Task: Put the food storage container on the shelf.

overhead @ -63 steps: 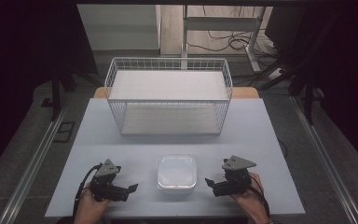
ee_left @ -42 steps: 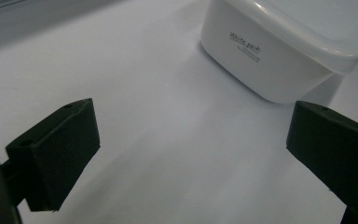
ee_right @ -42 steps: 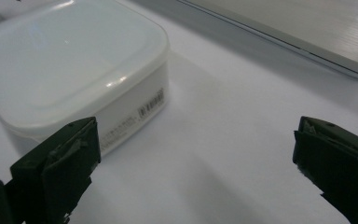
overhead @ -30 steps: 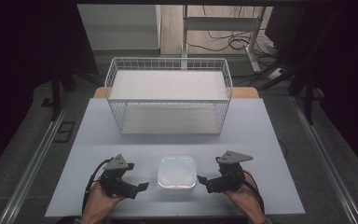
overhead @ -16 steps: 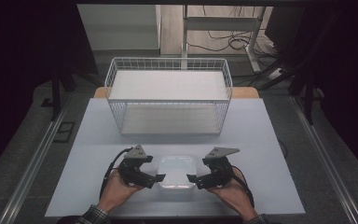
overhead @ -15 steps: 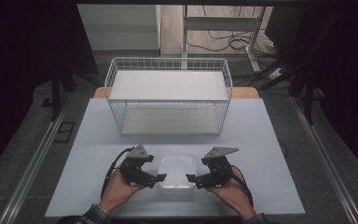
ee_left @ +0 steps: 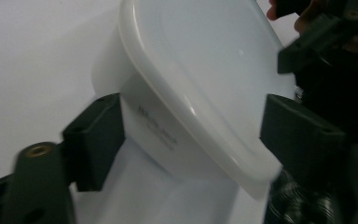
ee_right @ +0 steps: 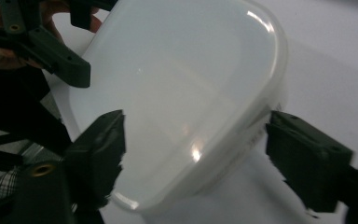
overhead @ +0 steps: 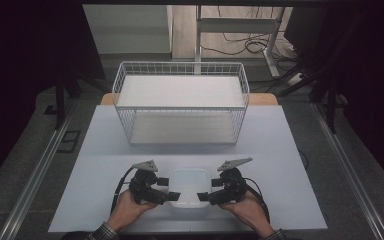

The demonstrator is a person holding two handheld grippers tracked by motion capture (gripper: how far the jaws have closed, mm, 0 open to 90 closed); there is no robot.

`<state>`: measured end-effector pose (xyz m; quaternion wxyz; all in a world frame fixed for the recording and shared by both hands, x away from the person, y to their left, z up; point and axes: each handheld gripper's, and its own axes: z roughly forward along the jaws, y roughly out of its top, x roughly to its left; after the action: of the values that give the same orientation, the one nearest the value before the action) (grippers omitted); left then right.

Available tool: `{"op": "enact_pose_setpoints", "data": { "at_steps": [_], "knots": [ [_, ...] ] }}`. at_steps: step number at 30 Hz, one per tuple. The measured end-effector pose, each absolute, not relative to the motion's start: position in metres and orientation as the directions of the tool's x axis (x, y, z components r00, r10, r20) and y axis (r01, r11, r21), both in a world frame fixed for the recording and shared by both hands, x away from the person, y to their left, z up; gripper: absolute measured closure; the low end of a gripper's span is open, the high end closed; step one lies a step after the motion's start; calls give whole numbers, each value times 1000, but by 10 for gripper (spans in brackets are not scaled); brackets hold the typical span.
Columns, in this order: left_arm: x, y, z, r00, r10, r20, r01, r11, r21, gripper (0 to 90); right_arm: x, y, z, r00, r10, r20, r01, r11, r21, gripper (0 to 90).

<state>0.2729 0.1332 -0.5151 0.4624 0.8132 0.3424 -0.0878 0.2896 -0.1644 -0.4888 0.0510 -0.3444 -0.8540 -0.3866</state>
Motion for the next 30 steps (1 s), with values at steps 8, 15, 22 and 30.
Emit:
{"op": "enact_pose_setpoints", "data": {
  "at_steps": [8, 15, 22, 30],
  "knots": [
    [260, 144, -505, 708, 527, -470, 658, -251, 710, 605, 277, -181, -477, -708, 606, 364, 658, 378, 651, 606],
    [256, 144, -502, 666, 586, -461, 663, -181, 727, 806, 273, -185, -471, -680, 654, 333, 639, 305, 707, 787],
    [258, 146, -499, 658, 593, -465, 659, -155, 736, 806, 273, -184, -470, -679, 653, 336, 623, 271, 733, 790],
    [264, 148, -481, 670, 611, -422, 625, -157, 765, 806, 280, -182, -457, -704, 641, 305, 577, 266, 772, 789]
  ]
}}
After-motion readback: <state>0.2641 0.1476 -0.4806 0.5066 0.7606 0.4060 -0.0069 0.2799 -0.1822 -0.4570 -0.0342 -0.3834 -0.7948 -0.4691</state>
